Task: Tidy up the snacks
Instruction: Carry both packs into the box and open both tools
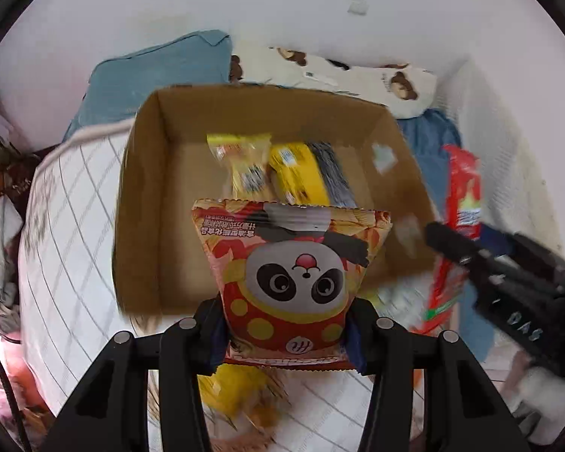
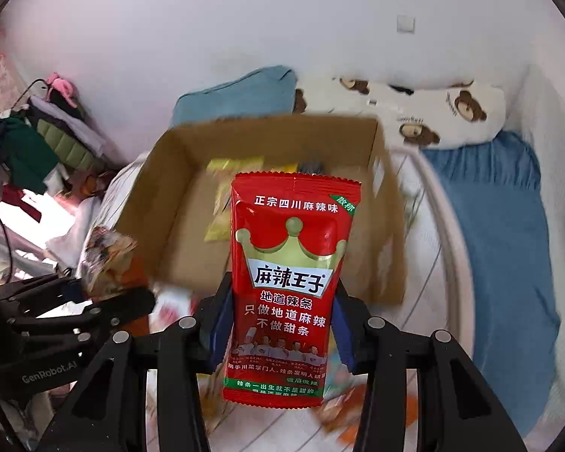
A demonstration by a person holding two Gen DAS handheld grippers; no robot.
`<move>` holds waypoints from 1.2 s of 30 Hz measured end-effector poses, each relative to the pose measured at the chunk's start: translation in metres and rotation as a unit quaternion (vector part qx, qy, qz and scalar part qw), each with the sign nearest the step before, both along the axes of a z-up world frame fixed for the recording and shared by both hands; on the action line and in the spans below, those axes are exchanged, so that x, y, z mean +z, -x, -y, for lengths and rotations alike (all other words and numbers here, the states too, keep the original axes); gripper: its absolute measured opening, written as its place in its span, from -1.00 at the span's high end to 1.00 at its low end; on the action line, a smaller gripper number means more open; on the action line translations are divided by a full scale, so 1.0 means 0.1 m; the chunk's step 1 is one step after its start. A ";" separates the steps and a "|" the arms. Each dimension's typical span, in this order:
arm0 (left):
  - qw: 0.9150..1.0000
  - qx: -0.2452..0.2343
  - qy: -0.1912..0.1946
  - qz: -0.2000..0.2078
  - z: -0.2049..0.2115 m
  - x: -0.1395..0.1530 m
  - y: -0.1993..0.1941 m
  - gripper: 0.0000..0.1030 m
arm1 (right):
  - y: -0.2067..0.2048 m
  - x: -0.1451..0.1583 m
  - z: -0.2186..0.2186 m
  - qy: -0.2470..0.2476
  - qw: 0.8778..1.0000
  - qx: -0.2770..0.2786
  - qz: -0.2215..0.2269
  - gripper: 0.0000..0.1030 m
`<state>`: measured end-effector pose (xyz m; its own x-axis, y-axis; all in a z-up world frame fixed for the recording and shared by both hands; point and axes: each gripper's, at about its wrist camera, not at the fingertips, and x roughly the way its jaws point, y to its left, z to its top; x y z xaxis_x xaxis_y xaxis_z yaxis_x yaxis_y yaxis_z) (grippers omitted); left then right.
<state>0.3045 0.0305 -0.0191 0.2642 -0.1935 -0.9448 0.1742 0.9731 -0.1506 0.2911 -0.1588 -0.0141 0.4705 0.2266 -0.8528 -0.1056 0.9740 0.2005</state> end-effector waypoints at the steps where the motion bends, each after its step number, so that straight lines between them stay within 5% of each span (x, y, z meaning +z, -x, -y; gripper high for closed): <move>1: 1.000 0.003 -0.003 -0.005 0.00 -0.04 -0.15 0.10 | -0.15 -0.02 0.04 0.009 1.000 0.000 -0.002 0.06; 9: 0.995 0.044 -0.065 -0.053 -0.14 -0.57 -1.16 0.10 | -1.41 -0.55 0.03 0.067 0.995 0.011 -0.072 0.06; 15: 0.990 0.062 -0.087 -0.096 -0.23 -0.86 -1.47 0.10 | -1.86 -0.89 0.01 0.087 0.989 0.013 -0.118 0.05; 17: 0.988 0.068 -0.088 -0.107 -0.26 -0.92 -1.53 0.08 | -1.89 -0.97 0.01 0.084 0.987 0.010 -0.134 -0.07; 18: 0.987 0.071 -0.087 -0.112 -0.27 -0.94 -1.54 0.00 | -1.92 -1.01 0.02 0.086 0.986 0.006 -0.140 -0.36; 21: 0.989 0.065 -0.083 -0.102 -0.24 -0.93 -1.58 -0.84 | -1.94 -1.07 0.01 0.087 0.986 0.008 -0.144 -0.59; 26: 0.990 0.065 -0.082 -0.091 -0.21 -0.91 -1.58 -0.88 | -1.89 -1.08 -0.05 0.092 0.985 0.008 -0.149 -0.87; 36: 0.992 0.080 -0.074 -0.064 -0.26 -0.83 -1.33 -0.88 | -1.64 -1.01 -0.01 0.069 0.987 -0.011 -0.144 -0.88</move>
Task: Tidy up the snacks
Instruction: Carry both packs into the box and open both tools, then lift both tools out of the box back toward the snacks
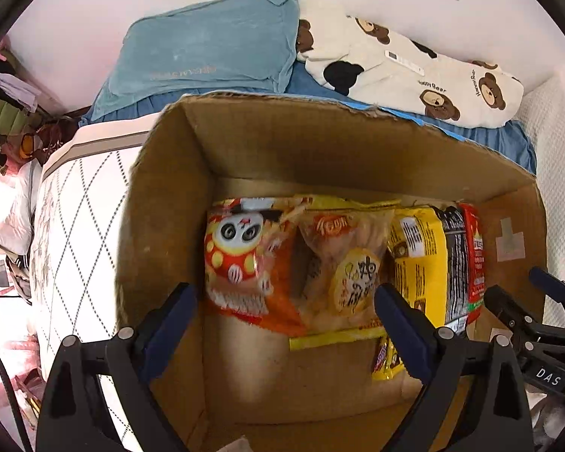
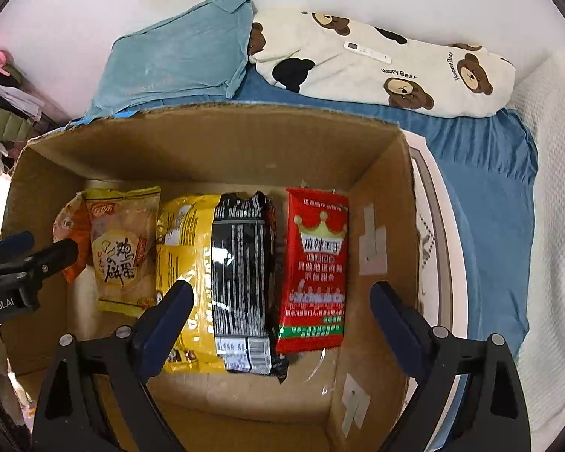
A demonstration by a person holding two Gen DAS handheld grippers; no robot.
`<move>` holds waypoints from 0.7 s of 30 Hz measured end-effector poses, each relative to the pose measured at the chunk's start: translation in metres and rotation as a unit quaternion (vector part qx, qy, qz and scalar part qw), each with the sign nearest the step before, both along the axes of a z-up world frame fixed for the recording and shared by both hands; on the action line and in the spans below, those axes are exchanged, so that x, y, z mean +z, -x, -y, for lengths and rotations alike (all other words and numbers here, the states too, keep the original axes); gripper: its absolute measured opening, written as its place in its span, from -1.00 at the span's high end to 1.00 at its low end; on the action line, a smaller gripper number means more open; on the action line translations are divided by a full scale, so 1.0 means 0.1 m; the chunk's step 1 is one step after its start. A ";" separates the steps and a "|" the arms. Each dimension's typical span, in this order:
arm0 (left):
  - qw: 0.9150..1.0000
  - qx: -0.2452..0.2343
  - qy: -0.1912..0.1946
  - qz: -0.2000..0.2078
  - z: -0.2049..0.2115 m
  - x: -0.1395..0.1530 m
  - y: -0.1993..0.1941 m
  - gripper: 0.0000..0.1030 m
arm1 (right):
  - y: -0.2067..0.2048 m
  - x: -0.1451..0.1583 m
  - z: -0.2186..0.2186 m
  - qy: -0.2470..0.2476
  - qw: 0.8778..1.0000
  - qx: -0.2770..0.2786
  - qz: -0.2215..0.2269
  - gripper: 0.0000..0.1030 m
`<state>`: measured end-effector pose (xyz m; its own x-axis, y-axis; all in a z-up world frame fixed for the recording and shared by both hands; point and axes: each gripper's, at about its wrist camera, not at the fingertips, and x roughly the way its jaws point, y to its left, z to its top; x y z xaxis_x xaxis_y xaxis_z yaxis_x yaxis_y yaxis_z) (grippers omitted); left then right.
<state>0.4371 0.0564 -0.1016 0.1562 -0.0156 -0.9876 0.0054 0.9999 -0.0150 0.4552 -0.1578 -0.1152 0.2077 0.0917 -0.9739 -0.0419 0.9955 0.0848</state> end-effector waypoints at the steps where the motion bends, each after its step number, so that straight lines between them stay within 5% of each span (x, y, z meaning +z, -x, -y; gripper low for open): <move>1: 1.000 0.001 -0.003 0.007 -0.01 0.03 0.04 -0.88 | 0.05 0.01 0.01 -0.004 1.000 -0.004 0.002 -0.88; 21: 0.998 -0.018 0.012 0.062 0.04 0.43 0.94 -0.88 | 1.05 0.31 -0.03 -0.020 0.999 -0.018 0.047 -0.88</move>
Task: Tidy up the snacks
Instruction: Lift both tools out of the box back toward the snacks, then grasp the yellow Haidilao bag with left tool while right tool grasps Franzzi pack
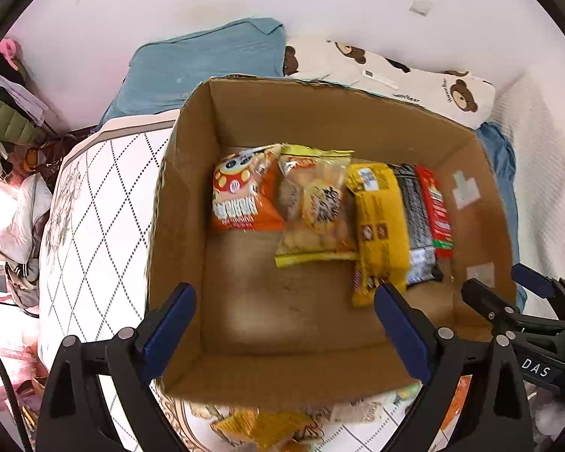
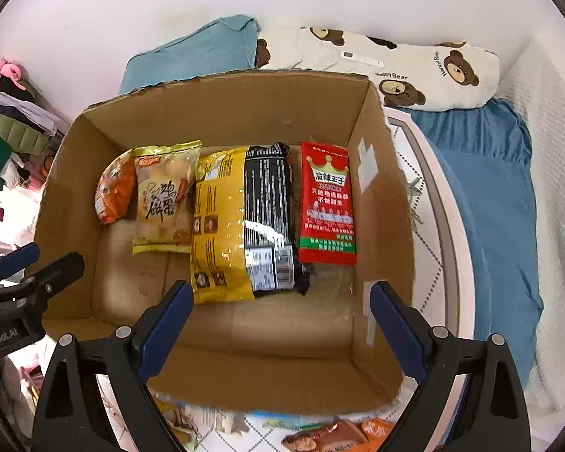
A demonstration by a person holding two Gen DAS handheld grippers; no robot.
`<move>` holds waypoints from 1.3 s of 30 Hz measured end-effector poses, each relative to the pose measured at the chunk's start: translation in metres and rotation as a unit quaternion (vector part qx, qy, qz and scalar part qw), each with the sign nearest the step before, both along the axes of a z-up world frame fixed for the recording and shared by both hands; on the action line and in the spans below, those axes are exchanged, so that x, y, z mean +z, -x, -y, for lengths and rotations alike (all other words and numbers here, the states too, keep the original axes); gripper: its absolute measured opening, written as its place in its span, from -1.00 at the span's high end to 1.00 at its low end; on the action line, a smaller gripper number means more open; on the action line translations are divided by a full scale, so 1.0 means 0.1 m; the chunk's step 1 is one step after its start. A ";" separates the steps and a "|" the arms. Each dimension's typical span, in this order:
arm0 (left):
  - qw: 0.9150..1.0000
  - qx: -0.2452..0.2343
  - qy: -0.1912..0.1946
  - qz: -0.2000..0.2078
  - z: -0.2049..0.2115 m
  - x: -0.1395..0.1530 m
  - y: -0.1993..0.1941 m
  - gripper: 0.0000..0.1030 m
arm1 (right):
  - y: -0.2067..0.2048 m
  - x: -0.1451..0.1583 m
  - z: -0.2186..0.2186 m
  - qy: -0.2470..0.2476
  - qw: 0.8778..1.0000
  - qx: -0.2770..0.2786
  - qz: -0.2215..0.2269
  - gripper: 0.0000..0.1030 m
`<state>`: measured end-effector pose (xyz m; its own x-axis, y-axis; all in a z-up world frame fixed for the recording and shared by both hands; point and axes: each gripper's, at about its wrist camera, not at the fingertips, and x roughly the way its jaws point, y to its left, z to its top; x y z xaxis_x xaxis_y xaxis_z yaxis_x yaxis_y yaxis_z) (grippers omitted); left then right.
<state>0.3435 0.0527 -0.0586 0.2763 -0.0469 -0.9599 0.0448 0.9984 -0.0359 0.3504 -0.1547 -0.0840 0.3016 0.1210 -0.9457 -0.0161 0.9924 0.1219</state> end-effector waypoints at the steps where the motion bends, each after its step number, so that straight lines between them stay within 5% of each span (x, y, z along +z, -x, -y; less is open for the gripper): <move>1: 1.000 -0.002 0.003 0.003 0.01 0.03 0.05 -0.88 | 0.05 0.02 0.00 -0.001 1.000 0.000 0.002 -0.88; 21: 0.999 -0.020 0.019 0.044 0.03 0.41 1.09 -0.88 | 1.24 0.36 -0.05 -0.042 0.998 -0.002 0.038 -0.88; 27: 1.000 0.008 0.022 0.000 -0.20 -0.06 1.41 -0.88 | 1.60 0.05 0.14 -0.090 0.995 -0.048 0.016 -0.88; 32: 0.997 -0.044 -0.046 -0.050 -0.18 -0.61 1.49 -0.88 | 1.71 -0.39 0.12 -0.129 0.990 -0.052 -0.021 -0.87; 35: 0.986 -0.110 -0.097 -0.075 -0.03 -0.96 1.48 -0.88 | 1.69 -0.55 0.04 -0.125 0.991 -0.048 -0.027 -0.50; 39: 0.965 -0.191 -0.140 -0.108 0.22 -1.34 1.47 -0.88 | 1.68 -0.69 -0.07 -0.116 0.992 -0.039 -0.040 -0.46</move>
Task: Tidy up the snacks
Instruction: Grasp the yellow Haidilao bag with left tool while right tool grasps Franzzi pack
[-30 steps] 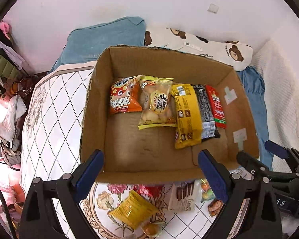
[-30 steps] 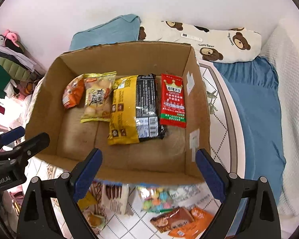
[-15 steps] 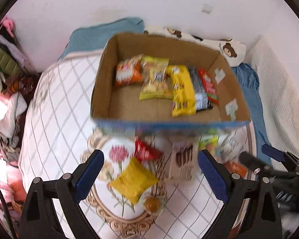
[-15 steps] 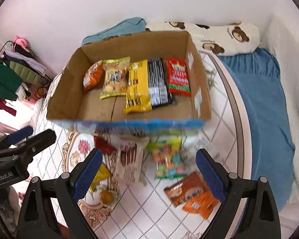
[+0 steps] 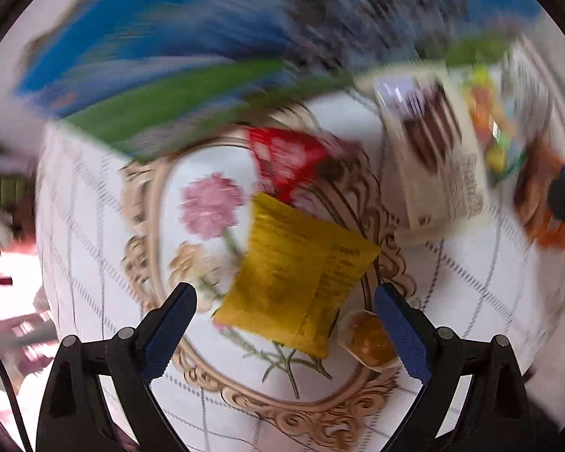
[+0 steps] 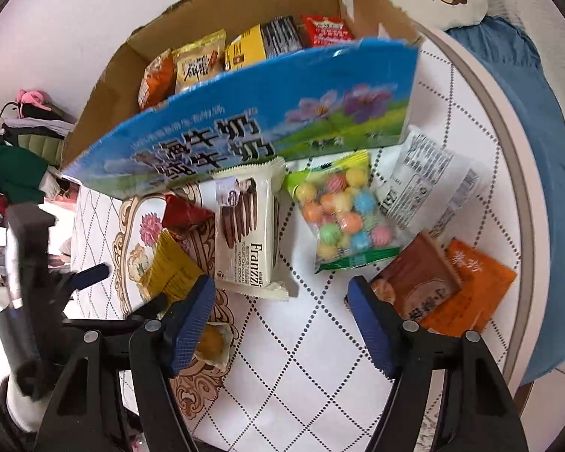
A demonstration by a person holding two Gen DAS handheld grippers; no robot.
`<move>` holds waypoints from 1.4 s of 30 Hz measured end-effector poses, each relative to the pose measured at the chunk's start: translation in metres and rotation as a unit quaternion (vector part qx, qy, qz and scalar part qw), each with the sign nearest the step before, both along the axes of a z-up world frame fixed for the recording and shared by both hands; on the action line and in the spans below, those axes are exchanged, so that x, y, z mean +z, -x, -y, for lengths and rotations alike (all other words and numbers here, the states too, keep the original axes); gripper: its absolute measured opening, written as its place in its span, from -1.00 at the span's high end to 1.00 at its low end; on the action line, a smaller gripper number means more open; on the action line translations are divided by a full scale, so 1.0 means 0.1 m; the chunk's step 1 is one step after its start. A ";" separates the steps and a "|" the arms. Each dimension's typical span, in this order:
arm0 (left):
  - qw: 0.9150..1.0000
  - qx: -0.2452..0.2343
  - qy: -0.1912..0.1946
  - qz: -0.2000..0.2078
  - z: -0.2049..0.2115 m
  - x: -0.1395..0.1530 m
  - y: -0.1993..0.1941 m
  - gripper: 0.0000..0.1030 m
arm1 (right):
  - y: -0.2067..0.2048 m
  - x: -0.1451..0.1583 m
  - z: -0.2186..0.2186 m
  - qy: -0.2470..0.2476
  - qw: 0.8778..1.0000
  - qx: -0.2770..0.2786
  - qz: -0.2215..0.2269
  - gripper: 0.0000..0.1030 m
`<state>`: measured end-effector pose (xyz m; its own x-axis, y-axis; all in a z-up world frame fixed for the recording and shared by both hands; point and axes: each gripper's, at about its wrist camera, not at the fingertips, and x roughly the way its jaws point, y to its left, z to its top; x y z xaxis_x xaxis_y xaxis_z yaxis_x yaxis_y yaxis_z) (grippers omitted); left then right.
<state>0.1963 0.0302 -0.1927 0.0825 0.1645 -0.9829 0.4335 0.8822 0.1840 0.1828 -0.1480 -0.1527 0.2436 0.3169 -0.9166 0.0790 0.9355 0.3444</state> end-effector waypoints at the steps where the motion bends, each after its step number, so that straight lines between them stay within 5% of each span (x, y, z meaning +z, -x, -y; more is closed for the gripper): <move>1: 1.000 -0.008 -0.006 -0.005 0.03 -0.06 0.00 -0.88 | 0.00 -0.03 -0.04 0.004 1.000 0.004 -0.002 -0.46; 4: 1.000 0.005 -0.003 -0.013 -0.01 -0.18 -0.01 -0.34 | -0.01 -0.08 -0.13 0.010 1.000 0.013 -0.007 -0.46; 6: 0.998 0.054 0.019 -0.015 -0.17 -0.18 -0.02 -0.13 | -0.04 -0.12 -0.18 0.012 1.000 0.015 -0.008 -0.46; 10: 0.985 0.165 0.057 -0.017 -0.56 -0.13 0.03 -0.13 | -0.18 -0.23 -0.37 0.019 1.000 0.013 -0.003 -0.46; 16: 0.950 0.295 0.102 -0.031 -1.04 -0.16 0.22 -0.13 | -0.47 -0.43 -0.72 0.047 0.999 0.009 0.000 -0.46; 18: 0.945 0.306 0.110 -0.034 -1.09 -0.19 0.25 -0.13 | -0.56 -0.54 -0.84 0.076 0.997 0.015 -0.003 -0.22; 23: 0.947 0.303 0.102 -0.026 -1.12 -0.20 0.37 -0.14 | -0.46 -0.60 -0.95 0.102 0.993 0.051 -0.003 -0.13; 31: 0.953 0.284 0.096 -0.047 -0.97 -0.36 1.00 -0.18 | 0.45 -0.82 -0.78 0.057 0.990 0.101 -0.079 -0.13; 42: 0.957 0.275 0.086 -0.044 -0.82 -0.49 1.01 -0.23 | 0.64 -1.02 -0.68 0.055 0.992 0.068 -0.089 -0.16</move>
<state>0.0956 0.1120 -0.2413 -0.0536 -0.0060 -0.9985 -0.0976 0.9952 -0.0008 0.1191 -0.0796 -0.2547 0.0357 0.2311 -0.9723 0.0004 0.9729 0.2313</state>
